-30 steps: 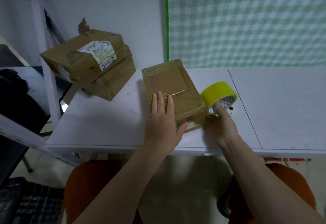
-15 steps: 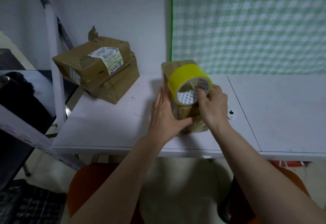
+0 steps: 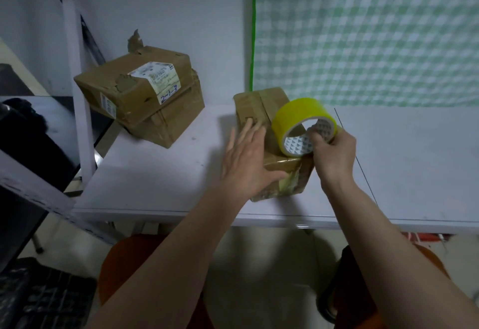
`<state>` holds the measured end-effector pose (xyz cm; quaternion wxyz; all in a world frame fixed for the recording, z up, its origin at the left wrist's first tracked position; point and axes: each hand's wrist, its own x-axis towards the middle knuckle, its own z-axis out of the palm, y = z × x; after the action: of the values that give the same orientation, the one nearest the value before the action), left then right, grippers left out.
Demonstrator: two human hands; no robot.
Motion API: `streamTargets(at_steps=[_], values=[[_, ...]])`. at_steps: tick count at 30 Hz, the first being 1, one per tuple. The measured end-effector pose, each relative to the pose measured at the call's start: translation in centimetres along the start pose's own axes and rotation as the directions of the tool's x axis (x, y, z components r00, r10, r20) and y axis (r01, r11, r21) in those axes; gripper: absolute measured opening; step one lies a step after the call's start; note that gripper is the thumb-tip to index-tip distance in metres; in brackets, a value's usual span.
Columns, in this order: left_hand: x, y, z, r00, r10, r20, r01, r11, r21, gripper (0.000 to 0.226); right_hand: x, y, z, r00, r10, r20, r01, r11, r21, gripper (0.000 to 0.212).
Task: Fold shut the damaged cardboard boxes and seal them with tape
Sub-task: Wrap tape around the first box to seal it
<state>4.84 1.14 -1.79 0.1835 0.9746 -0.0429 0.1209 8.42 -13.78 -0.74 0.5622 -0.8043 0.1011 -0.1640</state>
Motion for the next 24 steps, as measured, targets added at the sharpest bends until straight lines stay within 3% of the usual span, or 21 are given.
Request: streamTargets(at_steps=[3, 7, 8, 11, 16, 21, 24], values=[[0.7, 0.5, 0.2, 1.000, -0.005, 0.030, 0.006, 1.000, -0.026, 0.121, 0.1, 0.2, 0.5, 0.998, 0.059, 0.028, -0.059, 0.998, 0.012, 0.025], [0.4, 0.5, 0.2, 1.000, -0.010, 0.022, 0.009, 1.000, 0.026, 0.129, 0.4, -0.9, -0.4, 0.991, -0.113, 0.078, 0.118, 0.991, -0.065, 0.027], [0.4, 0.5, 0.2, 1.000, -0.010, 0.029, 0.009, 0.999, 0.036, 0.130, 0.7, -1.1, -1.0, 0.987, -0.146, 0.068, 0.152, 0.985, -0.081, 0.019], [0.4, 0.4, 0.3, 0.999, -0.016, 0.032, 0.015, 1.000, 0.020, 0.132, 2.9, -0.4, -3.8, 0.977, -0.181, -0.109, 0.169, 0.980, -0.108, 0.040], [0.6, 0.9, 0.5, 0.998, -0.022, 0.056, 0.024, 0.999, -0.026, 0.131, 4.5, 1.8, -4.8, 0.994, -0.051, -0.094, 0.041, 0.994, -0.104, 0.025], [0.6, 0.9, 0.4, 0.995, -0.048, 0.083, 0.054, 0.996, -0.071, 0.130, 5.0, 2.5, -5.1, 0.999, -0.029, -0.041, 0.024, 0.991, -0.129, 0.044], [0.5, 1.1, 0.2, 0.995, -0.043, 0.091, 0.051, 0.995, -0.083, 0.129, 4.6, 4.2, -4.5, 1.000, 0.015, -0.004, -0.016, 0.989, -0.146, 0.038]])
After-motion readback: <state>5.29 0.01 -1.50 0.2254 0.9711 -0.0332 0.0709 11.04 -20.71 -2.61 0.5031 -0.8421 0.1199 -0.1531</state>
